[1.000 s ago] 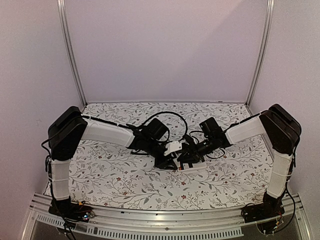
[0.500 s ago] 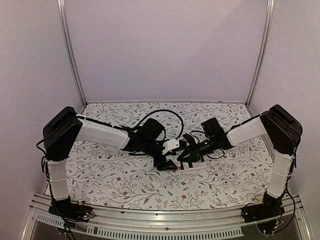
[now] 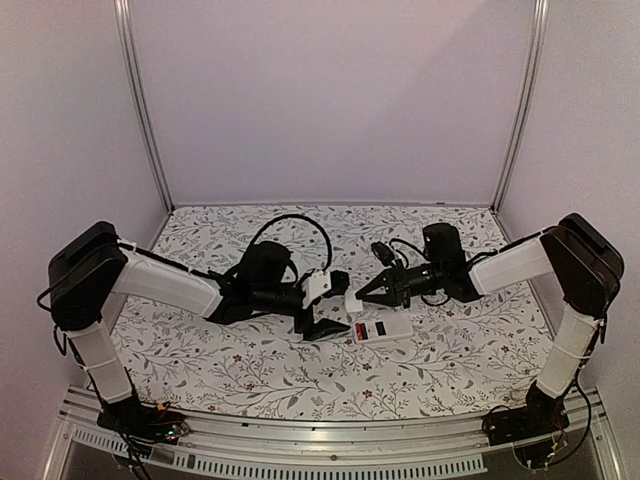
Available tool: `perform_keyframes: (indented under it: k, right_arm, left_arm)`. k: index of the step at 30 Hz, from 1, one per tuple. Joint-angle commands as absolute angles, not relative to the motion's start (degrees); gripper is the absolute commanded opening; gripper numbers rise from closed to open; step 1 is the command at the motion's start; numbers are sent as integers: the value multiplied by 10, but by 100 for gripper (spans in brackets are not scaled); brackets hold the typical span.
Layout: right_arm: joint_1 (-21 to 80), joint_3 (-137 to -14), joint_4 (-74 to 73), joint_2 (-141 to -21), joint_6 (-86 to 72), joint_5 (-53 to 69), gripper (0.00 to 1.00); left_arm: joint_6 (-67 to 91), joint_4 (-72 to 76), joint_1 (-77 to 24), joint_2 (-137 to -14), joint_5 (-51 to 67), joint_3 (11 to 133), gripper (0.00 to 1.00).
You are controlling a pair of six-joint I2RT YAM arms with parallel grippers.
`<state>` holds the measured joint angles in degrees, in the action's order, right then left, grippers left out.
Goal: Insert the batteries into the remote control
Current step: Pass from the left arm to the right, then pass from the right arm to the left
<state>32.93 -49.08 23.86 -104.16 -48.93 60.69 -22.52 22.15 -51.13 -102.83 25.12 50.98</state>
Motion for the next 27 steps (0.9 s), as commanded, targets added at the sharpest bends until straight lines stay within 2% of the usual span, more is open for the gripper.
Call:
perform_keyframes:
  k: [1,7,9,13,21,27]
  right_arm:
    - [329,-464,448,-1025,-600,645,0]
    - [328,-449,745,-1089,-799,652,0]
    - [329,-452,802,-1125,-865,651,0]
    - [329,-446,793,-1133,-871,644,0]
    - [333,-442,647,-1091,-766,647,0]
    - [340,-444,651,-1091,-761,650,0]
  left_arm:
    - [-200,327,-503,-1010,280,487,84]
    - [-191,355,-501,-999,284,475,78]
    - [-192,356,-501,-992,279,471,77]
    - [-192,357,-501,-979,268,468,77]
    - [-202,336,-489,-961,255,476,80]
    - [-203,308,-485,-953,289,497,74]
